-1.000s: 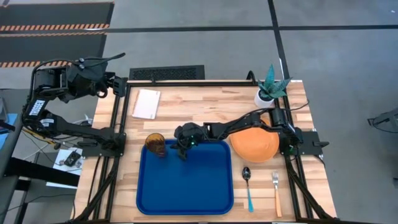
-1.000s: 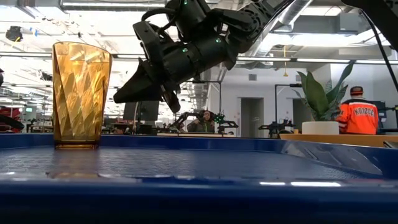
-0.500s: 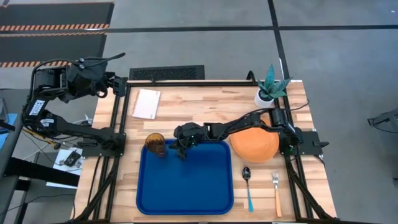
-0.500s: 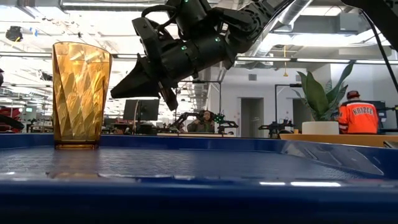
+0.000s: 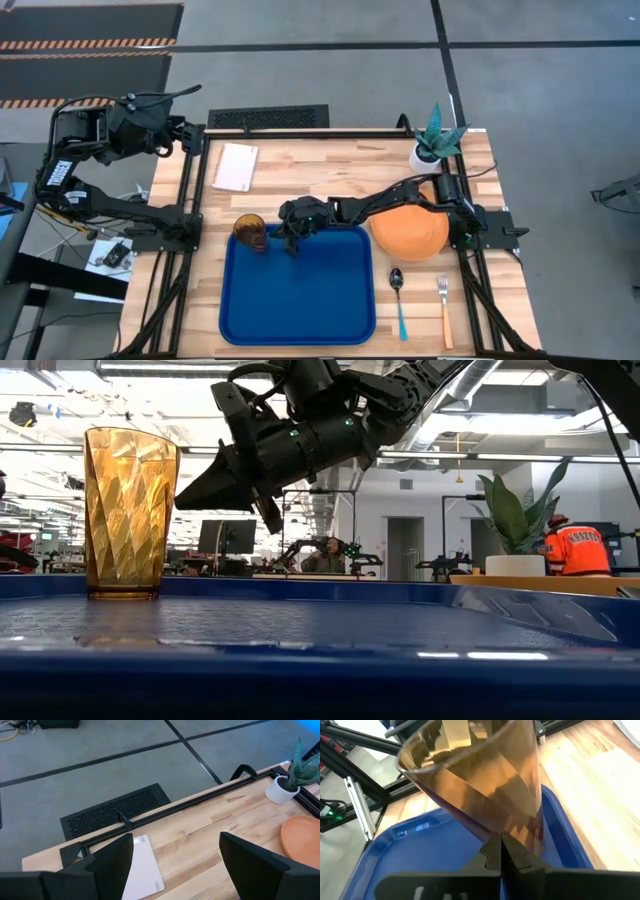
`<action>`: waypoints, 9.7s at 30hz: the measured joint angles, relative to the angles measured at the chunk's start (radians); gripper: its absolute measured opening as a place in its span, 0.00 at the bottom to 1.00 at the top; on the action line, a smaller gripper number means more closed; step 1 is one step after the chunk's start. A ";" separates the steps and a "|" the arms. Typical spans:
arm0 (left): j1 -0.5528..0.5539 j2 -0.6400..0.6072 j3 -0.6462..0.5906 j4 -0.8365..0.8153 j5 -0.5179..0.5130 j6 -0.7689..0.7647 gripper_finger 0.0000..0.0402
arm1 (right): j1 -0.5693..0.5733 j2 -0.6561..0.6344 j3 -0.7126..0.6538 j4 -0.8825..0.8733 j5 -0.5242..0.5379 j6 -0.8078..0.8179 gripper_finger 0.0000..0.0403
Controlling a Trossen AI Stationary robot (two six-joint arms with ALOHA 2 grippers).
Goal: Pick and place plate/cup/fork/spoon on tray
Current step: Put the orange glass cup on the top right of the blue tray, then put the orange plate on the blue tray at the bottom of the orange glass cup
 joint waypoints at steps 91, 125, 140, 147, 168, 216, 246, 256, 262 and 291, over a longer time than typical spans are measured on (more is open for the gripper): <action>-0.097 0.106 0.000 0.301 0.090 0.102 0.70 | 0.072 -0.930 -0.530 -1.312 0.361 0.848 0.59; -0.131 0.421 0.000 0.574 0.430 0.243 0.70 | 0.662 -0.964 -0.822 -1.222 0.275 0.774 0.59; -0.157 0.429 0.000 0.575 0.421 0.229 0.70 | 0.660 -0.780 -0.847 -1.155 0.191 0.619 0.52; -0.165 0.429 0.000 0.575 0.422 0.229 0.70 | 0.657 -0.755 -0.818 -1.168 0.199 0.643 0.29; -0.165 0.374 0.000 0.520 0.419 0.266 0.70 | 0.474 -0.918 -0.694 -1.207 0.349 0.594 0.01; -0.161 0.000 0.001 0.150 0.191 -0.042 0.70 | 0.479 -0.348 0.093 -1.218 0.217 -0.625 0.01; -0.161 -0.082 0.001 0.097 0.220 -0.034 0.70 | 0.465 0.129 0.602 -1.215 0.130 -0.686 0.01; -0.161 -0.083 0.001 0.096 0.220 -0.019 0.70 | 0.462 0.129 0.602 -1.198 0.072 -0.657 0.04; -0.161 -0.083 0.001 0.096 0.220 -0.019 0.70 | 0.457 0.131 0.602 -1.146 0.070 -0.609 0.15; -0.161 -0.099 0.001 0.097 0.226 -0.032 0.70 | 0.494 -0.153 0.300 -1.400 0.159 0.456 0.36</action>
